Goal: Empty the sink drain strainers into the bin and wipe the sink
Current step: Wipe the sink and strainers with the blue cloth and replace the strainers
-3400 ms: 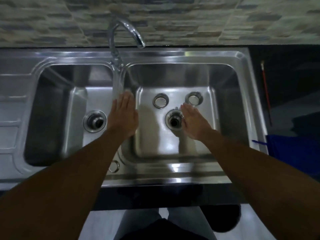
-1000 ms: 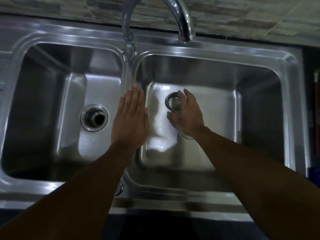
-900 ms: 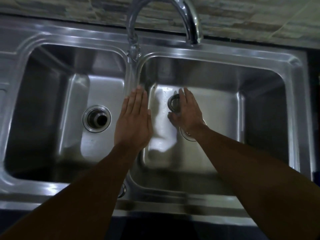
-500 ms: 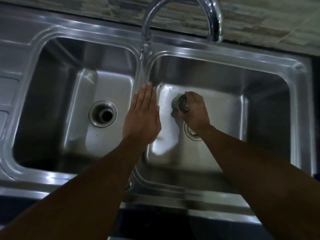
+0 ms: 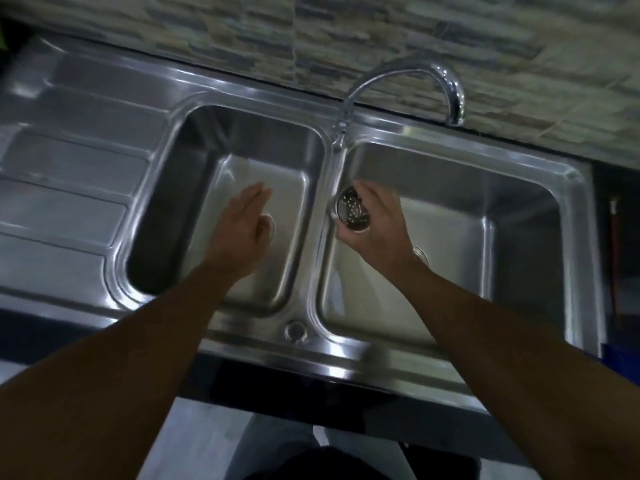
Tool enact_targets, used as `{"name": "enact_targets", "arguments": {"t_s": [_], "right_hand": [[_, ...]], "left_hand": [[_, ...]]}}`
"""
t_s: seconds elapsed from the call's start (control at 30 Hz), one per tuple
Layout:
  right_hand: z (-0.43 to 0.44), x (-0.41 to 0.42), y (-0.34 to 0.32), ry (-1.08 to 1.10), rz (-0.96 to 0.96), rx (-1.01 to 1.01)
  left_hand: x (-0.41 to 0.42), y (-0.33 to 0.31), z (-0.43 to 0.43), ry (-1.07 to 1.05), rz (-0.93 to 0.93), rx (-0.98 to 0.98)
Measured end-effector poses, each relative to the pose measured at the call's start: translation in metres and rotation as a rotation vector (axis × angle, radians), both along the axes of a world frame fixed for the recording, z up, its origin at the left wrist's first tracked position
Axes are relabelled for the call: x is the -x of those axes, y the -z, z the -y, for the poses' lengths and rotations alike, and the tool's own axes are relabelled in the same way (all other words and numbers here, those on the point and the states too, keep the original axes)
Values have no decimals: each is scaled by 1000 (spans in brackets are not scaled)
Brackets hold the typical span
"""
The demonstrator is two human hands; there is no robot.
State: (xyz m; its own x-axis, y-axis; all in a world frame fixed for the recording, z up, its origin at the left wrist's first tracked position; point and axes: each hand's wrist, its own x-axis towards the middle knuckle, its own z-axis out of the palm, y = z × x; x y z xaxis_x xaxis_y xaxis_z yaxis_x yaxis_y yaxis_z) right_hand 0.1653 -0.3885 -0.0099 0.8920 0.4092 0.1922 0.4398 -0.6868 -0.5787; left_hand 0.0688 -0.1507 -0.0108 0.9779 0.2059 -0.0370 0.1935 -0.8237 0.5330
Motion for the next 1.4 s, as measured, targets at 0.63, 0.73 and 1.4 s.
{"name": "enact_targets", "arguments": {"t_s": [0.63, 0.73, 1.4], "right_hand": [[-172, 12, 65, -345, -283, 207], [-182, 9, 87, -339, -340, 268], [-199, 15, 150, -424, -395, 417]], "left_hand": [[64, 44, -168, -66, -11, -338], [64, 49, -168, -75, 42, -347], [65, 52, -168, -72, 58, -352]]}}
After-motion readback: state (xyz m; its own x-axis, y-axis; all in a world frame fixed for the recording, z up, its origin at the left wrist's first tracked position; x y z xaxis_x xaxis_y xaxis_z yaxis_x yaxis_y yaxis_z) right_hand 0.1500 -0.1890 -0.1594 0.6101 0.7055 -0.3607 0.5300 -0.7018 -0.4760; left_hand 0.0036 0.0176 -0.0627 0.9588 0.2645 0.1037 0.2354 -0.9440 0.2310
